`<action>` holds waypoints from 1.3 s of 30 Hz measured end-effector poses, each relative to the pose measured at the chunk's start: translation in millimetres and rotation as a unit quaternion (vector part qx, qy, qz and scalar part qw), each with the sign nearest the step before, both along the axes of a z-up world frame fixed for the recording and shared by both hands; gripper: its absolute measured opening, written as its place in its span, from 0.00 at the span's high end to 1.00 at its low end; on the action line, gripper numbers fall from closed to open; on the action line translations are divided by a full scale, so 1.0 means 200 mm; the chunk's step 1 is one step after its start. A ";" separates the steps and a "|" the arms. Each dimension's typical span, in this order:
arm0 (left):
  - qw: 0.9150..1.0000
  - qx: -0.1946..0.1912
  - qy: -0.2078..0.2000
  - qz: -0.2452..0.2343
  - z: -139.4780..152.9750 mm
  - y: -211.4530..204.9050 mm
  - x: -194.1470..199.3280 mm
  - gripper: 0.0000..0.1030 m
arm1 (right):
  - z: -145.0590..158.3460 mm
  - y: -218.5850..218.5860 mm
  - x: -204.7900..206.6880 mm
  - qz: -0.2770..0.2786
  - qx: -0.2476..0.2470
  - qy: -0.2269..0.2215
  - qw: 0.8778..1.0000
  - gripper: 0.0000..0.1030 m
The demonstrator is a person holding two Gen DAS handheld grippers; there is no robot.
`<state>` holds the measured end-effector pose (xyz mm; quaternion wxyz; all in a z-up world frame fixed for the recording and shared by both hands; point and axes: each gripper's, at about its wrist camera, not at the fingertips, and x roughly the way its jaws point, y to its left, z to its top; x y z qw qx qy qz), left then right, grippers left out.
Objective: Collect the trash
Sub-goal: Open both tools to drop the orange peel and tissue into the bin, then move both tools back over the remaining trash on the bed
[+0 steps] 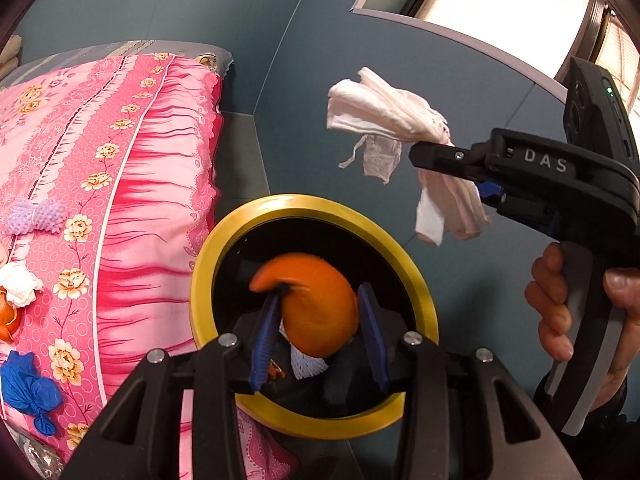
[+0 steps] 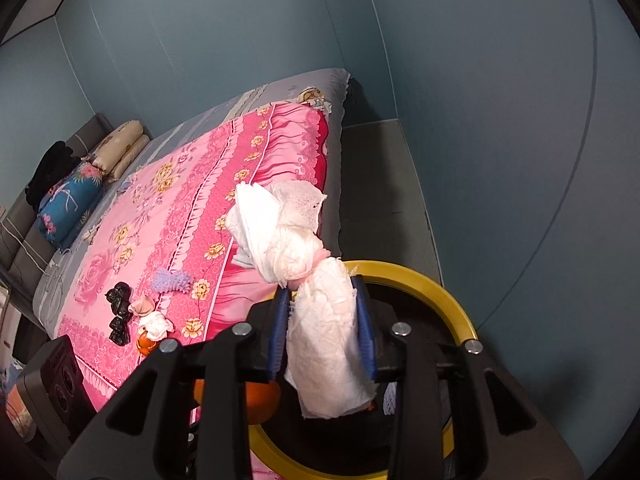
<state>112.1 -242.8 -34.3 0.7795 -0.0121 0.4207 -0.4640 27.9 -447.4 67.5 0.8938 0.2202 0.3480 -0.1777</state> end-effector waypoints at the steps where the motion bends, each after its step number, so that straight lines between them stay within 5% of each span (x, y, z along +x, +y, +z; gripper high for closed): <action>1: 1.000 -0.004 0.004 -0.002 0.00 0.00 0.00 0.60 | 0.00 0.00 -0.01 -0.002 0.000 -0.002 1.000 0.65; 4: 1.000 0.000 0.014 0.006 -0.02 0.01 0.01 0.44 | 0.01 -0.02 -0.02 -0.009 0.005 -0.009 1.000 0.54; 12: 1.000 -0.018 -0.002 0.013 0.03 0.06 0.01 0.32 | 0.01 -0.04 -0.03 -0.016 0.010 -0.013 1.000 0.51; 23: 0.999 -0.032 -0.025 0.027 0.10 0.14 0.05 0.28 | 0.06 -0.04 -0.01 -0.015 -0.009 -0.025 1.000 0.47; 39: 0.984 -0.027 -0.060 0.168 0.20 0.65 0.37 0.09 | 0.07 0.32 0.48 0.097 -0.035 -0.042 0.994 0.38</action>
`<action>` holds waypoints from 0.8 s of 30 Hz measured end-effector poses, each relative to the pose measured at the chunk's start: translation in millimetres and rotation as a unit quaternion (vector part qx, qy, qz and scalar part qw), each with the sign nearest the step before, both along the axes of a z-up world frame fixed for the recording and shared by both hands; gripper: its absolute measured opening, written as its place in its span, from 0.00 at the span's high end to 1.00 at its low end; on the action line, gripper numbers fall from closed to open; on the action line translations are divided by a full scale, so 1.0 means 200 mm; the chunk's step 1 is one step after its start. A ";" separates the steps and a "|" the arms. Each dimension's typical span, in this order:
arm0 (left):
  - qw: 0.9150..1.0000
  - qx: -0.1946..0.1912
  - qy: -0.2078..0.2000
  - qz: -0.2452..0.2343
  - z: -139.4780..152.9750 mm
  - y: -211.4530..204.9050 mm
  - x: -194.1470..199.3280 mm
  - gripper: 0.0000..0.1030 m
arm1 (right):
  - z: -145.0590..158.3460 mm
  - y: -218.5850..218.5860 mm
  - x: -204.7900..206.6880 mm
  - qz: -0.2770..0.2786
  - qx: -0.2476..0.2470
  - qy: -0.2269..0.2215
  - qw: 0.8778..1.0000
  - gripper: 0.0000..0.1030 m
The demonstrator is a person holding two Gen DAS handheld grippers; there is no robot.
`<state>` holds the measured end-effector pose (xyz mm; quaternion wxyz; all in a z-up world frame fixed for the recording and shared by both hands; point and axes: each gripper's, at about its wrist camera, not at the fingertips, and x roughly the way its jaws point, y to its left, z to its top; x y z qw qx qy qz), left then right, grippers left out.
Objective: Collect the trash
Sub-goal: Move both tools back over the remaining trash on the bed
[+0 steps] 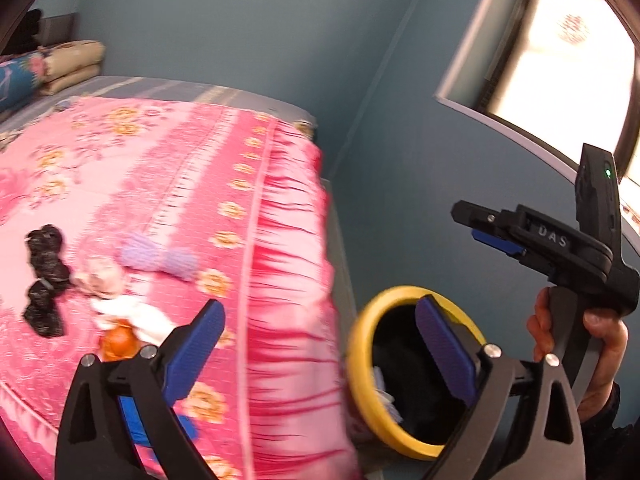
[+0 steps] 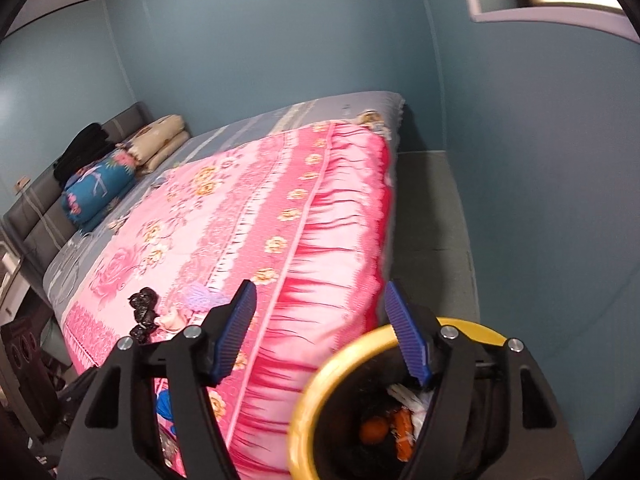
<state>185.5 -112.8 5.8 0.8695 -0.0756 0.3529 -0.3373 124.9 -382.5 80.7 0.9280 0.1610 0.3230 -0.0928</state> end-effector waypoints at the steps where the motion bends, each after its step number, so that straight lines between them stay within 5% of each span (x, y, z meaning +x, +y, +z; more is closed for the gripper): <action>1: 1.000 0.002 0.000 0.011 0.00 0.04 0.02 0.08 | -0.01 0.03 0.04 0.009 -0.001 0.000 1.000 0.37; 24: 0.978 0.058 0.021 0.198 -0.12 0.81 0.54 0.08 | -0.27 0.71 0.79 0.156 -0.028 0.057 0.986 0.35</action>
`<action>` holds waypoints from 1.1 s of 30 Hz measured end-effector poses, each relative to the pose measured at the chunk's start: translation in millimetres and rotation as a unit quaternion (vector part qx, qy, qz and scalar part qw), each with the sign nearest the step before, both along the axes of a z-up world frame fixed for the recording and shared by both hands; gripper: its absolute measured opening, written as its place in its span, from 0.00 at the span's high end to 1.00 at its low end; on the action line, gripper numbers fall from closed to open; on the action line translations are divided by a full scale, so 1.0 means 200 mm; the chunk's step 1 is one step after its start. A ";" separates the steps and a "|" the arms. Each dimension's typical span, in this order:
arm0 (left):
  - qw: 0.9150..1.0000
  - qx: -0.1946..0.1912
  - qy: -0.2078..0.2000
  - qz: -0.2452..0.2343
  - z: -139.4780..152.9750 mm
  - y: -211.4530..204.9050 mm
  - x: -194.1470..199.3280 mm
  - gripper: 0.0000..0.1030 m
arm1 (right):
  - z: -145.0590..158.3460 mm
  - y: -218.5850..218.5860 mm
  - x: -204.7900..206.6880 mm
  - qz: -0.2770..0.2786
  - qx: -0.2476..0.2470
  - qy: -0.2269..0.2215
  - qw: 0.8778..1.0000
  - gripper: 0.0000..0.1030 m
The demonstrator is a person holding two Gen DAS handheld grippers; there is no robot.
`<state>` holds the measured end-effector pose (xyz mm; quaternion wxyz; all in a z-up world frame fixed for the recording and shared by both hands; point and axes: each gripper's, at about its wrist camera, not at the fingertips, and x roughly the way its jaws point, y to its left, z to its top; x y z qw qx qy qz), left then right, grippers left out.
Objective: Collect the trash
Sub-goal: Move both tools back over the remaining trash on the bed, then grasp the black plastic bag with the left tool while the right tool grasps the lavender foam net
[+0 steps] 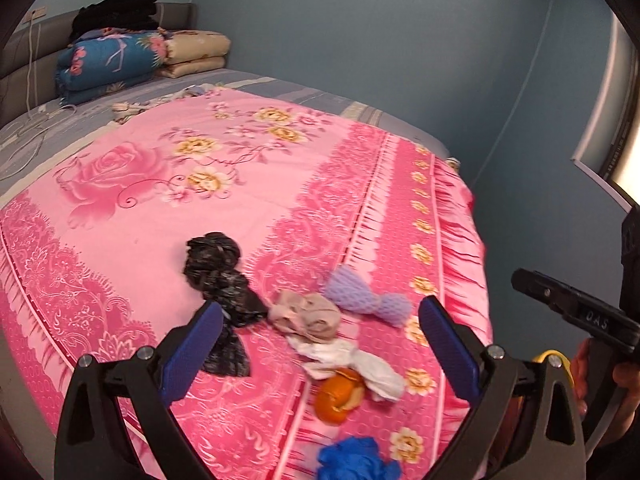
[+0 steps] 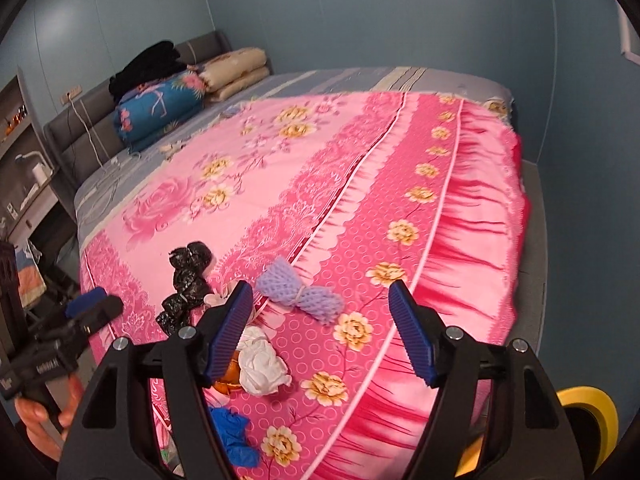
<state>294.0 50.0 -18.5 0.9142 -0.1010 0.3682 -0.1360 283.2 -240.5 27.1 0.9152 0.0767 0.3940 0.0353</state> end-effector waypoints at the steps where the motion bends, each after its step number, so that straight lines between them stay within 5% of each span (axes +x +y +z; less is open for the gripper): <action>1: 1.000 0.000 0.003 0.006 -0.01 0.02 0.03 0.08 | -0.02 0.01 0.02 0.001 -0.002 0.003 1.000 0.35; 18: 0.993 -0.026 0.083 0.079 -0.35 0.31 0.41 0.08 | -0.38 0.23 0.40 0.032 -0.058 0.075 0.995 0.34; 33: 0.988 -0.032 0.132 0.073 -0.58 0.33 0.69 0.08 | -0.67 0.41 0.63 0.062 -0.111 0.130 0.983 0.34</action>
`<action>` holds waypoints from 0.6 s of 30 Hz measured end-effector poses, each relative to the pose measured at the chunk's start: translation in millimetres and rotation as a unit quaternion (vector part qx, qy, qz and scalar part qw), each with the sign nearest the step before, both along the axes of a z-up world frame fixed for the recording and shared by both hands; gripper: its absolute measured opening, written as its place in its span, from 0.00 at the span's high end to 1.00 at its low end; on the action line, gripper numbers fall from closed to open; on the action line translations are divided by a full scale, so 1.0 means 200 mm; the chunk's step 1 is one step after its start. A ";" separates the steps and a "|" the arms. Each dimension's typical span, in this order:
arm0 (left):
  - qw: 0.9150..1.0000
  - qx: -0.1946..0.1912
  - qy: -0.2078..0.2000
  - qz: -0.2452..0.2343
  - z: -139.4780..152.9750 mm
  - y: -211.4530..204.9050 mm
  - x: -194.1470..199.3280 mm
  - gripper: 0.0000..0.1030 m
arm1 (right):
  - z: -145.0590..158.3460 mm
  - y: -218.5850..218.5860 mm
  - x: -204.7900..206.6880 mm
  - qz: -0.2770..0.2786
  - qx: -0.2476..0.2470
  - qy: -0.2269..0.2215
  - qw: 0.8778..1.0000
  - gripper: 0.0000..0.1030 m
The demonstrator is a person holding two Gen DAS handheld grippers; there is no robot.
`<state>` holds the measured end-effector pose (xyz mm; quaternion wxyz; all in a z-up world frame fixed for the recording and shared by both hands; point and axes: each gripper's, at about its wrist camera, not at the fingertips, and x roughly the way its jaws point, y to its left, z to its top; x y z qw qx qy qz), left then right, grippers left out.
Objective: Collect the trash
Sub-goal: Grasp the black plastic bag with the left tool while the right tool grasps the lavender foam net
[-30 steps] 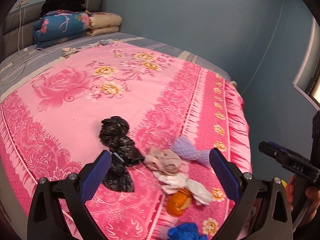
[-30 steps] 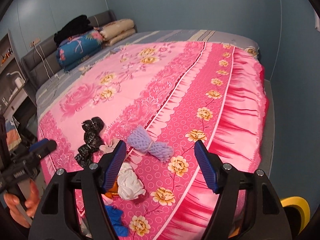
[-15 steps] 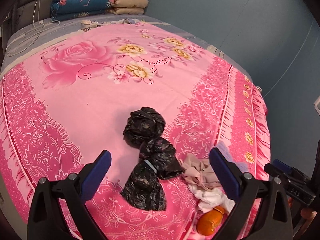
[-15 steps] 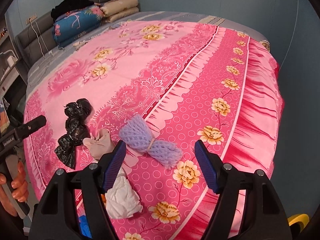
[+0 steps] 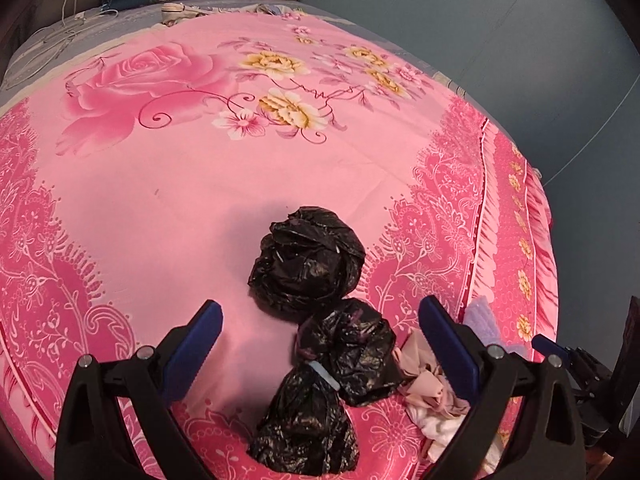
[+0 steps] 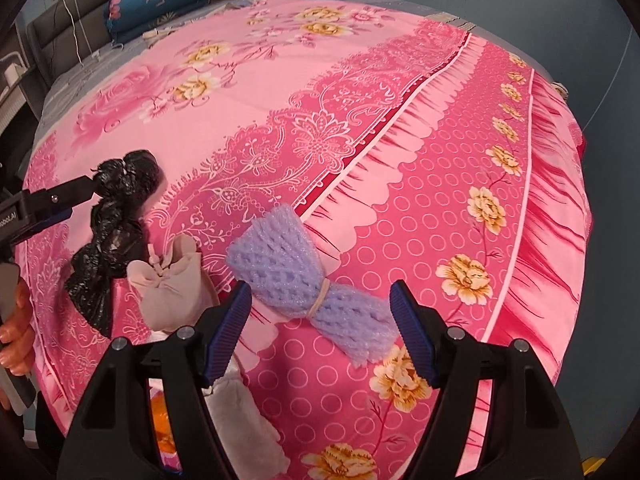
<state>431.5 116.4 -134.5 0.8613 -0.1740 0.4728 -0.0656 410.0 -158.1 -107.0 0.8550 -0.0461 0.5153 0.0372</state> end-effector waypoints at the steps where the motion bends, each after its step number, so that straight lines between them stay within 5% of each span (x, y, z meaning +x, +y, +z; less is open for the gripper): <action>1: 1.000 0.004 0.001 -0.004 -0.01 -0.01 0.01 0.08 | -0.03 0.01 0.02 0.001 -0.006 0.005 1.000 0.34; 8: 1.000 0.004 -0.010 -0.017 -0.04 -0.05 0.07 0.12 | -0.11 0.04 0.10 0.005 -0.020 0.019 1.000 0.34; 11: 1.000 -0.009 -0.002 -0.021 -0.07 -0.06 0.09 0.24 | -0.14 0.06 0.12 0.011 -0.028 0.025 0.999 0.34; 15: 0.999 -0.024 0.006 -0.038 -0.12 -0.09 0.09 0.52 | -0.18 0.10 0.14 0.022 -0.035 0.032 0.999 0.37; 18: 0.999 -0.030 0.014 -0.039 -0.15 -0.08 0.08 0.69 | -0.18 0.13 0.13 0.026 -0.039 0.029 0.998 0.47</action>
